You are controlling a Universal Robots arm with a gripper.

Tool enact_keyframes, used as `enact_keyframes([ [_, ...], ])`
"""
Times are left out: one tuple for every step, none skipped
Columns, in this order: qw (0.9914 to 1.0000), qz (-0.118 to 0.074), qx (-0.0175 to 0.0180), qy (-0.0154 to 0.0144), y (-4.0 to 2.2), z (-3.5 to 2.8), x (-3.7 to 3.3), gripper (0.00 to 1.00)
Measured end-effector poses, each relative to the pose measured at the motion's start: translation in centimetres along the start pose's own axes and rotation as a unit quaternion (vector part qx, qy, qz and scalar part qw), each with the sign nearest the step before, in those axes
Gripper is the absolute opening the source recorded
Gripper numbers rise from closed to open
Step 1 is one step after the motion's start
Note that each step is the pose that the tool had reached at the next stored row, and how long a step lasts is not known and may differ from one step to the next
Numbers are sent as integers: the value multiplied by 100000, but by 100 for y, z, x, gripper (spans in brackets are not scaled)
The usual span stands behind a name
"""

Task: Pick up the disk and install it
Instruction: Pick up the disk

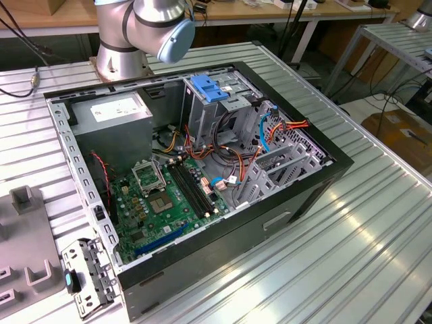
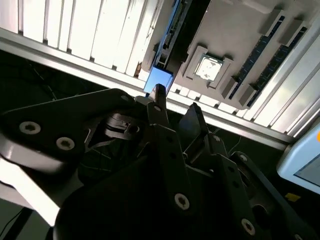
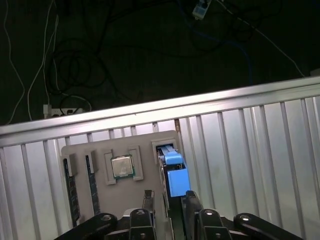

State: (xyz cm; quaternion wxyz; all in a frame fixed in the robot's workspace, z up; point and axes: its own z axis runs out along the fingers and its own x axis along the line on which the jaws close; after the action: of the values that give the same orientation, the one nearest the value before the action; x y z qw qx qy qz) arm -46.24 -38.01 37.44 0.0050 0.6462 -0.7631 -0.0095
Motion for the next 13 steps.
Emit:
enact_keyframes([
  [100000, -1, 5, -2, 0, 20, -2, 39],
  [100000, -1, 4, -8, 3, 38, -3, 39],
  [100000, -41, 42, -25, 12, 62, -4, 39],
  [100000, -81, 133, -38, 19, 77, -6, 39],
  [100000, -90, 230, -53, 25, 87, -7, 39],
  [99998, -94, 537, -104, 40, 103, -7, 39],
  [99997, -94, 810, -149, 58, 120, -5, 39],
  [99996, -112, 891, -179, 63, 143, -3, 39],
  [99996, -210, 877, -165, 63, 150, -4, 39],
  [99995, -519, 872, -160, 63, 158, -4, 39],
  [99966, -2456, 859, -148, 64, 175, -5, 39],
  [99949, -3068, 857, -140, 63, 179, -5, 39],
  [99945, -3206, 854, -137, 64, 181, -5, 39],
])
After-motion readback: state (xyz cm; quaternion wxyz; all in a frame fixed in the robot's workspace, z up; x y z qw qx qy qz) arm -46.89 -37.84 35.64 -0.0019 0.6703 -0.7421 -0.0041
